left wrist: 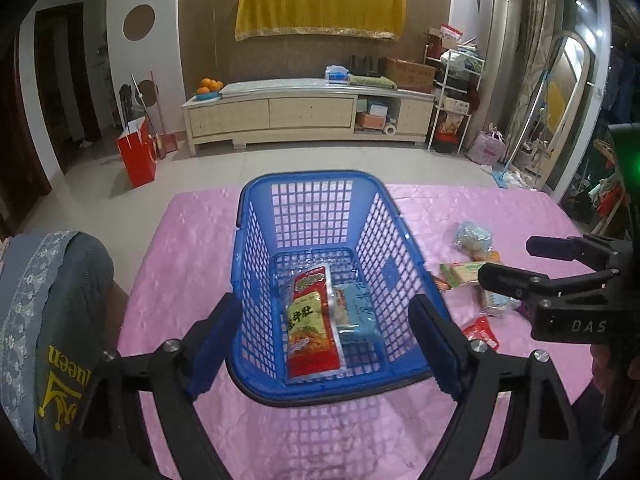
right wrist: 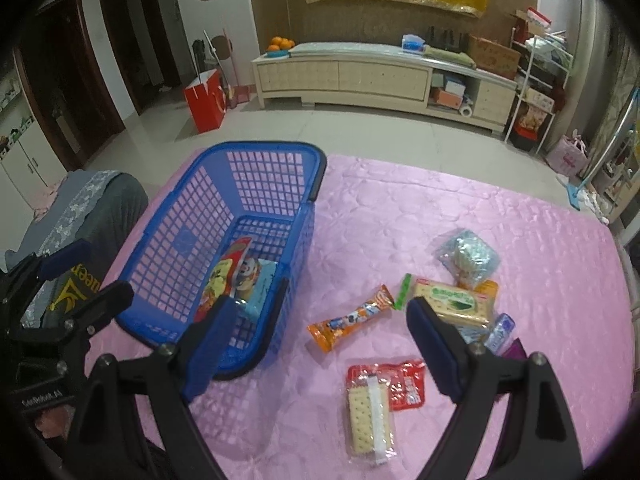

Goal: Organize snacks
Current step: 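Lower the red-yellow pouch into the basket and open the left tool, then grasp the cracker pack with the left tool while right tool moves toward the purple packet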

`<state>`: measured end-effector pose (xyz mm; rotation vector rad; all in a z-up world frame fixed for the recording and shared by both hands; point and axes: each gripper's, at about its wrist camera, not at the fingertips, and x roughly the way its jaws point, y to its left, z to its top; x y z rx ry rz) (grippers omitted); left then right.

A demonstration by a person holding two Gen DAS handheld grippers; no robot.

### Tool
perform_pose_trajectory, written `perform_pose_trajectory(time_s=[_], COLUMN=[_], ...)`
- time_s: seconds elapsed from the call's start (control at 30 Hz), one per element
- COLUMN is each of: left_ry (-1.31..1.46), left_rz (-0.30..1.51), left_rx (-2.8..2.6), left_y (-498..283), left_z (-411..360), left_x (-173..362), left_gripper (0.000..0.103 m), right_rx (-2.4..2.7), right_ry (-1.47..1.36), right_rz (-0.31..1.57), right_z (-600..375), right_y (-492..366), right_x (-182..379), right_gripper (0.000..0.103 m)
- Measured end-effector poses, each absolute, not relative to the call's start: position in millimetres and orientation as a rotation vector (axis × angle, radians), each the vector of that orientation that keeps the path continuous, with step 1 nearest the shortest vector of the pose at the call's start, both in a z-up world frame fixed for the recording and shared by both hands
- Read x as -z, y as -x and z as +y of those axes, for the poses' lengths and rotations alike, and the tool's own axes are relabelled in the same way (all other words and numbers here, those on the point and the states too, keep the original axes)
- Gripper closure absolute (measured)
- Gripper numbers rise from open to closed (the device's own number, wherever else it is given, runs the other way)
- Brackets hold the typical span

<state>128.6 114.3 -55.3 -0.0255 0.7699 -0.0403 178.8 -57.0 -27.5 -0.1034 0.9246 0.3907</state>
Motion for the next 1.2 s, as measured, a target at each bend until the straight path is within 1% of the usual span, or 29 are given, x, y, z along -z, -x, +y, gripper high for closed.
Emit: perform_pose_trajectory(time_s=[0.37, 0.43, 0.6, 0.93, 1.2], left_ry=[-0.016, -0.02, -0.054, -0.061, -0.052], left_rz=[0.736, 0.735, 0.735, 0.793, 0.856], left_rx=[0.089, 0.102, 0.127, 0.176, 0.185], left_y=[-101, -98, -95, -92, -98], left_z=[67, 58, 29, -24, -57], left_x=[35, 34, 35, 53, 77], left_gripper=[0.02, 0.017, 0.016, 0.016, 0.016], right_rx=[-0.378, -0.367, -0.326, -0.292, -0.34], right_ry=[0.069, 0.057, 0.05, 0.01, 0.012], right_rz=[0.883, 0.877, 0.865, 0.905, 0.926], right_z=[-104, -117, -143, -194, -215], right_y=[-142, -137, -129, -121, -118], right_x=[-1, -3, -3, 20, 48], right_gripper=[0.013, 0.013, 0.013, 0.013, 0.013])
